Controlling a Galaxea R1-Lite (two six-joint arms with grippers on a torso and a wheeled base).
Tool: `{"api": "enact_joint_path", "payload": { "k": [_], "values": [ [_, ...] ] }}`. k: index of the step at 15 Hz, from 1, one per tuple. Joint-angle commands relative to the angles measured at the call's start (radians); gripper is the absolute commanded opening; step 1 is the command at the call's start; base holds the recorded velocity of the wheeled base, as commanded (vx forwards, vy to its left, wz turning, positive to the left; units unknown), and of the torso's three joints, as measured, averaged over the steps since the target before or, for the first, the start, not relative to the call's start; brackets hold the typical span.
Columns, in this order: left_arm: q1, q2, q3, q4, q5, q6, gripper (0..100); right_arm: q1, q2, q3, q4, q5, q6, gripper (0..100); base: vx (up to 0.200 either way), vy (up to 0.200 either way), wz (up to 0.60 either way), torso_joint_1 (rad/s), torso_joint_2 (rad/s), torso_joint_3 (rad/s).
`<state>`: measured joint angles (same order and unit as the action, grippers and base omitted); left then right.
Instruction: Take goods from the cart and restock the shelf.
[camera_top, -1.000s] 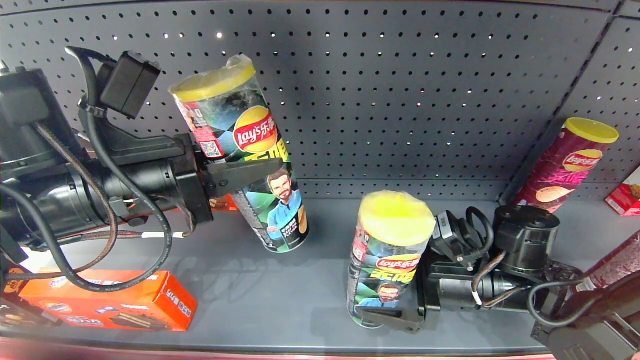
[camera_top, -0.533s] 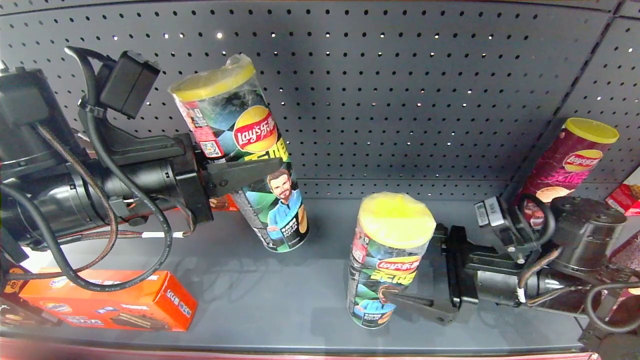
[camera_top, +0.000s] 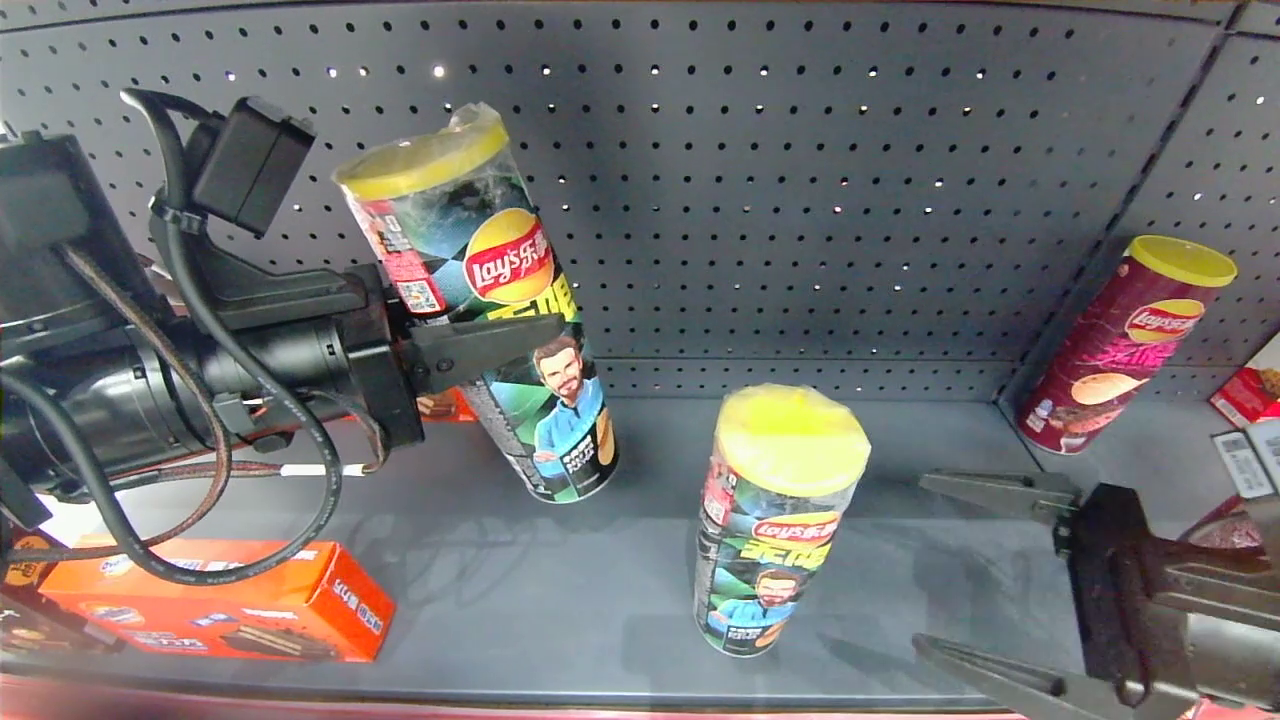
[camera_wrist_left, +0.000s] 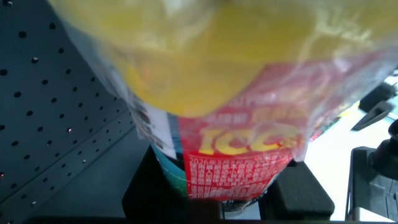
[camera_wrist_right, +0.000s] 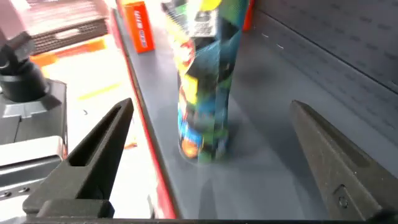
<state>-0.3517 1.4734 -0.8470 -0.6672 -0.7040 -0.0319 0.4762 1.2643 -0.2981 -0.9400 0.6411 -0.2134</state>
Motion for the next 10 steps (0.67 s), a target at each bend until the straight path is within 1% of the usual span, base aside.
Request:
{"api": "enact_joint_path", "payload": {
  "k": [1,4,5,6,7,8,10],
  "values": [
    [-0.001,-0.002,0.000,-0.002,0.000,0.000,0,-0.014,-0.330,0.047,0.207,-0.132,0.017,100,0.000,0.000,0.00,0.000,0.00,0.000],
    [-0.001,-0.004,0.006,-0.018,0.000,0.000,0,-0.014,-0.615,0.093,0.455,-0.320,0.065,100,0.000,0.000,0.00,0.000,0.00,0.000],
    [-0.003,-0.004,0.009,-0.025,0.000,-0.002,0,-0.014,-0.657,0.100,0.489,-0.342,0.069,100,0.000,0.000,0.00,0.000,0.00,0.000],
    [-0.006,-0.004,0.019,-0.043,0.000,-0.002,0,-0.014,-0.775,0.119,0.587,-0.403,0.083,100,0.000,0.000,0.00,0.000,0.00,0.000],
    [-0.007,-0.005,0.032,-0.052,-0.002,-0.002,0,-0.016,-0.839,0.128,0.649,-0.432,0.092,100,0.000,0.000,0.00,0.000,0.00,0.000],
    [-0.012,-0.008,0.048,-0.058,-0.002,-0.002,0,-0.016,-0.941,0.145,0.741,-0.466,0.097,100,0.000,0.000,0.00,0.000,0.00,0.000],
    [-0.023,-0.021,0.063,-0.058,-0.002,-0.002,0,-0.016,-1.065,0.174,0.851,-0.508,0.098,100,0.000,0.000,0.00,0.000,0.00,0.000]
  ]
}}
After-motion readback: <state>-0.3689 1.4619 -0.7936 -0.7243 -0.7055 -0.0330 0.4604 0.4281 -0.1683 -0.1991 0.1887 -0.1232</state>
